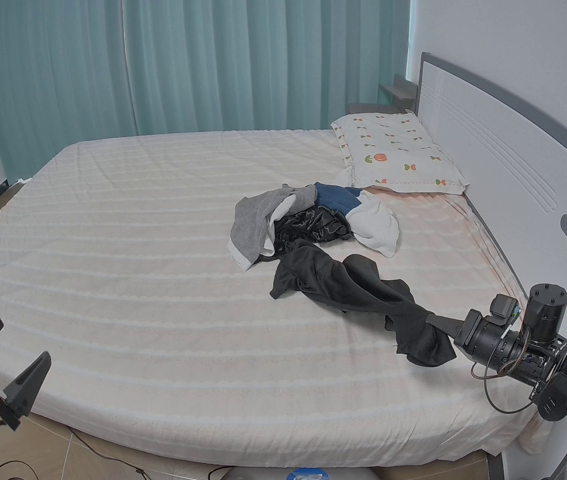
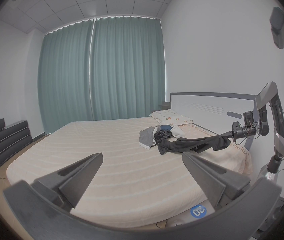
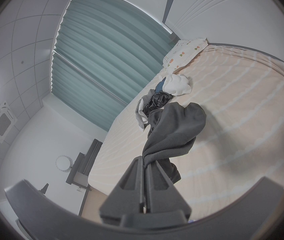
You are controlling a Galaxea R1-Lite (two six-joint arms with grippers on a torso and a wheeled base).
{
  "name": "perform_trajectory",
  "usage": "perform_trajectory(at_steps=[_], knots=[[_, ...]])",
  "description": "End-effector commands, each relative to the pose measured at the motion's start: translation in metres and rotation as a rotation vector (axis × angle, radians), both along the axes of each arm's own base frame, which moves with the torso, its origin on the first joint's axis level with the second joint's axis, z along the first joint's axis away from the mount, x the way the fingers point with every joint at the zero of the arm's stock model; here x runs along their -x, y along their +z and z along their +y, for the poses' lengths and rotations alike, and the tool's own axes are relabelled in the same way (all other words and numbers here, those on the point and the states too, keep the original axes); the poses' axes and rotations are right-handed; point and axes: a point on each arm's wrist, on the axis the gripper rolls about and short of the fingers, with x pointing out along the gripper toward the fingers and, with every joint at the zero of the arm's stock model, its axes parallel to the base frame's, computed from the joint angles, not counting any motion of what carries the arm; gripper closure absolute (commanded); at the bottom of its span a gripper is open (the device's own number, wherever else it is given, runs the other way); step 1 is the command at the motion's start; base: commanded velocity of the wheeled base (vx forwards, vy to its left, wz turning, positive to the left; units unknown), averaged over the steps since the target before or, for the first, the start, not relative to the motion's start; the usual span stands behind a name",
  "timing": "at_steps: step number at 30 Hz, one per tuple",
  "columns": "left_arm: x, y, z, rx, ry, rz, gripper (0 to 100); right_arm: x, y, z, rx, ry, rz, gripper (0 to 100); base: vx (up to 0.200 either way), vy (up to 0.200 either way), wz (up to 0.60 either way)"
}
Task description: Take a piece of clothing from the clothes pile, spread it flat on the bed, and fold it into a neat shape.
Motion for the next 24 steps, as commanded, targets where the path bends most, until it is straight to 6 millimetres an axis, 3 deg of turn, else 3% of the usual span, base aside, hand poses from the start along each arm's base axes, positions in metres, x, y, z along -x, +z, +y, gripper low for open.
perform_trajectory(at_steps=[1, 5, 6, 7, 14, 18, 20, 21, 24], knots=[[-0.072, 0.014, -0.014, -0.012, -0.095, 0.120, 0, -0.001, 0.000, -0.001, -0.001, -0.005, -0.004, 100, 0.000, 0.000, 0.00], [-0.106, 0.007, -0.030, -0.032, -0.143, 0.187, 0, 0.000, -0.001, 0.000, 0.001, -0.003, -0.001, 100, 0.000, 0.000, 0.00], [-0.106, 0.007, -0.030, -0.032, -0.143, 0.187, 0, 0.000, -0.001, 0.000, 0.001, -0.003, -0.001, 100, 0.000, 0.000, 0.00], [-0.125, 0.000, -0.043, -0.052, -0.158, 0.230, 0, -0.001, -0.001, 0.000, 0.000, -0.003, -0.004, 100, 0.000, 0.000, 0.00], [-0.184, -0.031, -0.104, -0.042, -0.190, 0.305, 0, 0.000, 0.009, 0.001, -0.012, 0.002, -0.046, 100, 0.000, 0.000, 0.00], [-0.196, -0.044, -0.146, -0.023, -0.212, 0.315, 0, 0.010, 0.021, 0.007, -0.027, 0.039, -0.090, 100, 0.000, 0.000, 0.00], [-0.196, -0.045, -0.152, -0.022, -0.224, 0.315, 0, 0.011, 0.022, 0.010, -0.029, 0.051, -0.092, 100, 0.000, 0.000, 0.00], [-0.196, -0.049, -0.170, -0.030, -0.264, 0.320, 0, 0.014, 0.022, 0.017, -0.028, 0.071, -0.089, 100, 0.000, 0.000, 0.00], [-0.200, -0.052, -0.181, -0.034, -0.282, 0.320, 0, 0.013, 0.022, 0.022, -0.021, 0.055, -0.097, 100, 0.000, 0.000, 0.00]])
